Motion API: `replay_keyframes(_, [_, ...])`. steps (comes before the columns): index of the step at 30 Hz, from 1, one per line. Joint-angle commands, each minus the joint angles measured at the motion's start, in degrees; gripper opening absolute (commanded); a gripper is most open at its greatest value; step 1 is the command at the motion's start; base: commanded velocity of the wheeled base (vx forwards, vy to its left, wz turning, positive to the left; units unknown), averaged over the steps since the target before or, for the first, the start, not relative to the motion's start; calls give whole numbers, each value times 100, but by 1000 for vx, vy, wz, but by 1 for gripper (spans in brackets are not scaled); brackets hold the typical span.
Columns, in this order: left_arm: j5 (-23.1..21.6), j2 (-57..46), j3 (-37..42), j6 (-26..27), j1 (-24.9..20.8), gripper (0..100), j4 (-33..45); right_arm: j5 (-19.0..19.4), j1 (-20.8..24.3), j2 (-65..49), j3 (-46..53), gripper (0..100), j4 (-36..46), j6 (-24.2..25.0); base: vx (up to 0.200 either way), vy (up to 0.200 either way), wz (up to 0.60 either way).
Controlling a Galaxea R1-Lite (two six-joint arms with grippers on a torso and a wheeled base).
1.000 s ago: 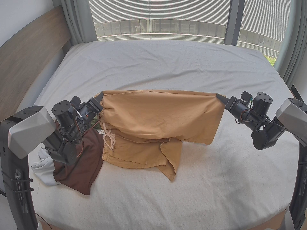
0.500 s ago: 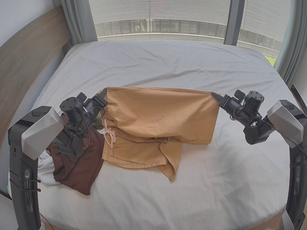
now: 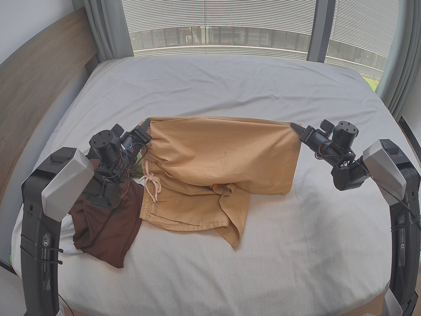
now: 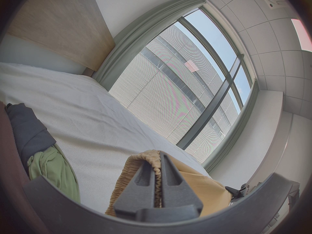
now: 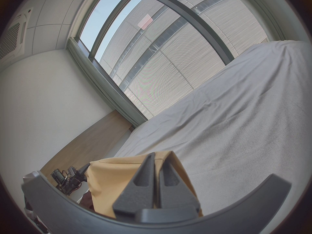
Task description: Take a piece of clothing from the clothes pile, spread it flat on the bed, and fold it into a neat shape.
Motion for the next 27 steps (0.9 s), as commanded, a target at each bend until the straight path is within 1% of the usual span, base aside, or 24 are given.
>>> replay_keyframes(1, [5, 104, -128, -3, 7, 0, 50, -17, -23, 164, -279, 0, 139, -8, 0, 0, 0])
replay_keyframes(14, [5, 315, -568, -11, -1, 0, 261, -17, -23, 401, -560, 0, 174, -52, 0, 0, 0])
replay_keyframes(24, [-4, 359, -700, -11, -19, 0, 463, -17, -14, 472, -701, 0, 183, -52, 0, 0, 0])
replay_keyframes(25, [-4, 368, -726, -3, -10, 100, 489, -17, -23, 507, -736, 0, 183, -52, 0, 0, 0])
replay_keyframes(26, [5, 377, -726, -3, -10, 100, 498, -17, -14, 516, -771, 0, 183, -61, 0, 0, 0])
replay_keyframes(27, [5, 403, -735, -3, -10, 100, 489, -17, -14, 533, -815, 100, 183, -113, 0, 0, 0])
